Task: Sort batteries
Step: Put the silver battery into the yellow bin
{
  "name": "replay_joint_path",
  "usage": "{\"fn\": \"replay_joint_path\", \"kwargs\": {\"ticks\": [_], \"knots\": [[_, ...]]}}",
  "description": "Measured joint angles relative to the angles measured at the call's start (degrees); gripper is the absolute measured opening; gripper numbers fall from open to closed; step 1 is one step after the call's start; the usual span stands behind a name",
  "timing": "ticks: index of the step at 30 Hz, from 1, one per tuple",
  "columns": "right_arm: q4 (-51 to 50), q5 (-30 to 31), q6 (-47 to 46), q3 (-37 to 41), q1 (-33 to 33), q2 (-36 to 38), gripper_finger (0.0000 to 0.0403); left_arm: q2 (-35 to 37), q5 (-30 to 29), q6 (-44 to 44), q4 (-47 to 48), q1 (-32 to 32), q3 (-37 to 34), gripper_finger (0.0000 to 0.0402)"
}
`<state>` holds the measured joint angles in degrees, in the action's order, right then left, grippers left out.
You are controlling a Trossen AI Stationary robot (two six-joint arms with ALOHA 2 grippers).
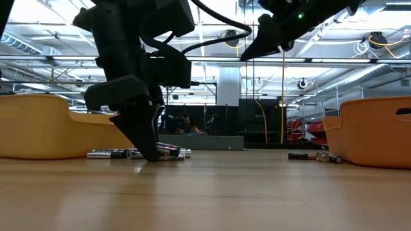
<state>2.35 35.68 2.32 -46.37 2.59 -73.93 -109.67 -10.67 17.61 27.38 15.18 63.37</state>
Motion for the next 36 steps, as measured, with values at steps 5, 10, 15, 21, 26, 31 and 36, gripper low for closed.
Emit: {"fn": "replay_joint_path", "kwargs": {"ticks": [5, 10, 15, 21, 26, 31, 36], "knots": [[0.0, 0.0, -0.1, 0.0, -0.1, -0.7, 0.0089, 0.0, 0.0, -0.5, 0.3, 0.0, 0.2, 0.0059], [0.0, 0.0, -0.2, 0.0, -0.1, -0.7, 0.0089, -0.1, 0.0, -1.6, 1.2, -0.4, 1.0, 0.0059], [-0.9, 0.2, -0.2, 0.0, -0.1, -0.7, 0.0089, 0.8, 0.2, -0.8, 2.0, -0.5, 1.1, 0.0059], [-0.7, 0.3, -0.2, 0.0, -0.1, -0.7, 0.0089, 5.0, -3.0, 0.1, 4.6, -1.5, 0.9, 0.0059], [-0.5, 0.3, -0.2, 0.0, -0.1, -0.7, 0.0089, 5.7, -2.7, -0.1, 7.2, -2.9, 0.8, 0.0059], [-0.7, 0.3, -0.2, 0.0, -0.1, -0.7, 0.0089, 5.9, -2.3, -0.5, 8.4, -3.7, 0.9, 0.0059], [-1.3, -0.3, -0.2, 0.0, -0.1, -0.7, 0.0089, 9.8, -2.0, 1.1, 12.8, -3.2, 1.5, 0.0059]]}}
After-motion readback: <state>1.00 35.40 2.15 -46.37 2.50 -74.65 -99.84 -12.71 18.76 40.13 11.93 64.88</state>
